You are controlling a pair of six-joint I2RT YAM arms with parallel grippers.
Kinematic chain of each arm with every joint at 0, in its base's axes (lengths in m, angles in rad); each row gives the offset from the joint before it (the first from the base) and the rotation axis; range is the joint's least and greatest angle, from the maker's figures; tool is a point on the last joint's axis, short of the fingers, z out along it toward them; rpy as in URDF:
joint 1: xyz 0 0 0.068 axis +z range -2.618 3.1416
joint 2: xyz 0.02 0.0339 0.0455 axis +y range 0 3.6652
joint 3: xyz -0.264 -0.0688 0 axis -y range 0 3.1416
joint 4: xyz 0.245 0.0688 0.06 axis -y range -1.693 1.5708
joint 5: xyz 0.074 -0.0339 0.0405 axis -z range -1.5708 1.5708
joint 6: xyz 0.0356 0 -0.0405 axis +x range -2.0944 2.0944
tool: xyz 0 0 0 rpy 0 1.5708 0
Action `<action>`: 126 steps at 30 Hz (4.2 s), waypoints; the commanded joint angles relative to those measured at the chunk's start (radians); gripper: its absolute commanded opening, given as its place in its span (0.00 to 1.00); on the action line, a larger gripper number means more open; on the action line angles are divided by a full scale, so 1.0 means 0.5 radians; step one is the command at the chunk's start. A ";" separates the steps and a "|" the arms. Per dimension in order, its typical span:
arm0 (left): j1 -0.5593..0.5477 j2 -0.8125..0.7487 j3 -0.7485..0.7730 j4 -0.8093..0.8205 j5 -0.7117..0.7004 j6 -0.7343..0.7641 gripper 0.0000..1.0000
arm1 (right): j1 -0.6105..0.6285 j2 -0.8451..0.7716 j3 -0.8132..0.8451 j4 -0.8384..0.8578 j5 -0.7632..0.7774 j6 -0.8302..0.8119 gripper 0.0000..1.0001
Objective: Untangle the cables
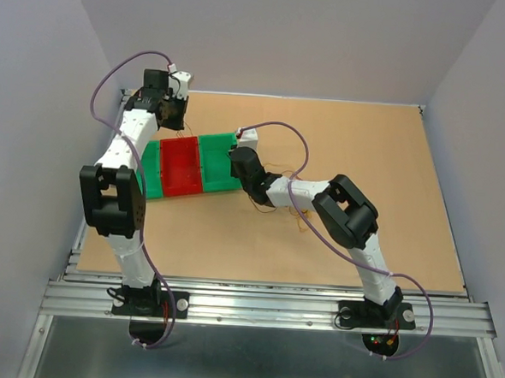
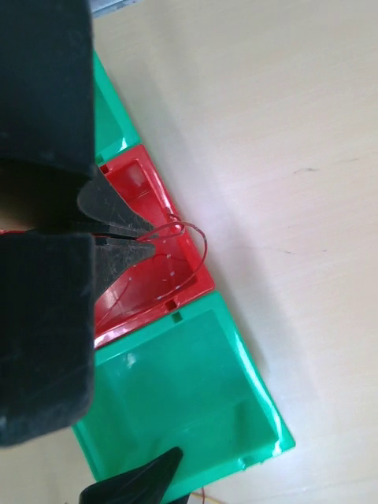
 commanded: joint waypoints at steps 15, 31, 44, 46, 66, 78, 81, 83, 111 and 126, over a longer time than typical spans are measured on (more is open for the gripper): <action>-0.035 -0.387 -0.469 0.548 -0.283 0.212 0.00 | -0.001 -0.097 -0.055 0.137 -0.040 0.017 0.01; -0.035 -1.111 -1.453 1.204 -0.077 0.267 0.00 | -0.004 -0.122 -0.092 0.161 -0.022 0.026 0.01; -0.035 -1.234 -1.825 1.122 -0.022 0.519 0.00 | -0.004 -0.116 -0.092 0.183 -0.043 0.029 0.00; -0.035 -1.091 -1.721 1.046 0.002 0.541 0.00 | -0.004 -0.116 -0.089 0.183 -0.049 0.032 0.01; -0.155 -0.025 -1.076 0.677 -0.393 0.182 0.00 | 0.058 -0.113 -0.196 0.416 -0.077 0.348 0.01; -0.152 -0.286 -1.113 0.791 -0.537 0.130 0.10 | 0.079 -0.214 -0.399 0.698 -0.031 0.278 0.12; -0.152 -0.366 -1.095 0.791 -0.568 0.129 0.18 | 0.085 -0.269 -0.447 0.732 0.003 0.180 0.22; -0.152 -0.406 -1.080 0.797 -0.574 0.133 0.24 | 0.082 -0.306 -0.490 0.775 0.036 0.155 0.27; -0.534 -0.878 -0.908 0.701 -0.326 0.059 0.81 | -0.153 -1.035 -0.813 0.073 -0.257 -0.002 0.56; -0.919 -0.274 -0.457 1.030 -0.083 0.047 0.82 | -0.445 -1.177 -0.969 -0.164 -0.675 -0.029 0.53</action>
